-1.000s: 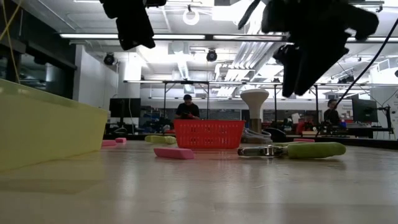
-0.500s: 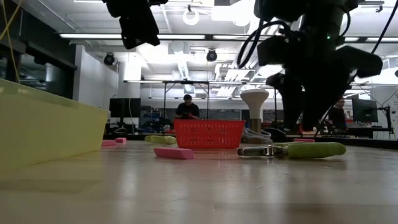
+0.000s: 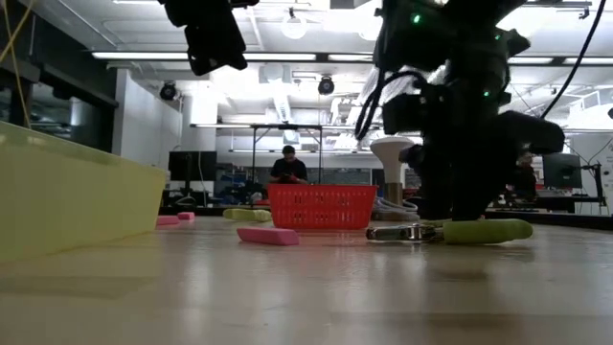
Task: Pick & Place School Supplies
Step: Put the green paper puncher into the blue bin
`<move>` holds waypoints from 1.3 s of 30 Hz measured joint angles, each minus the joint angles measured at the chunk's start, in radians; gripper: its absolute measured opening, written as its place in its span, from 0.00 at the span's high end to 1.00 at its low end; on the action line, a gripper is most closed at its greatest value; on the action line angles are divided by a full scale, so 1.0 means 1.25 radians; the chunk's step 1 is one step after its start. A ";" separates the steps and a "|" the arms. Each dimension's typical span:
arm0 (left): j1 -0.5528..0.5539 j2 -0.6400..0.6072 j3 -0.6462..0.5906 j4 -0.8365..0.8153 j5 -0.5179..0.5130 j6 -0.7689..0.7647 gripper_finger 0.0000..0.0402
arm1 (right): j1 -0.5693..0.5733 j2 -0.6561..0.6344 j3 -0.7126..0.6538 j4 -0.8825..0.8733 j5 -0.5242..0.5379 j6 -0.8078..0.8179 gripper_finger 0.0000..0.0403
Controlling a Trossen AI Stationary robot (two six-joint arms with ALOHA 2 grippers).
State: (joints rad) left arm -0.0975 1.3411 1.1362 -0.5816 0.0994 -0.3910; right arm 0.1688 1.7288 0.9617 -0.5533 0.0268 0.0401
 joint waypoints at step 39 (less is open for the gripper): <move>0.000 0.000 0.000 0.005 0.001 0.000 0.74 | 0.012 -0.134 0.040 -0.022 -0.040 0.084 0.91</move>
State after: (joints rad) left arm -0.0975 1.3411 1.1358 -0.5751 0.1001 -0.3912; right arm 0.1843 1.5617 1.0113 -0.5806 -0.0231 0.1451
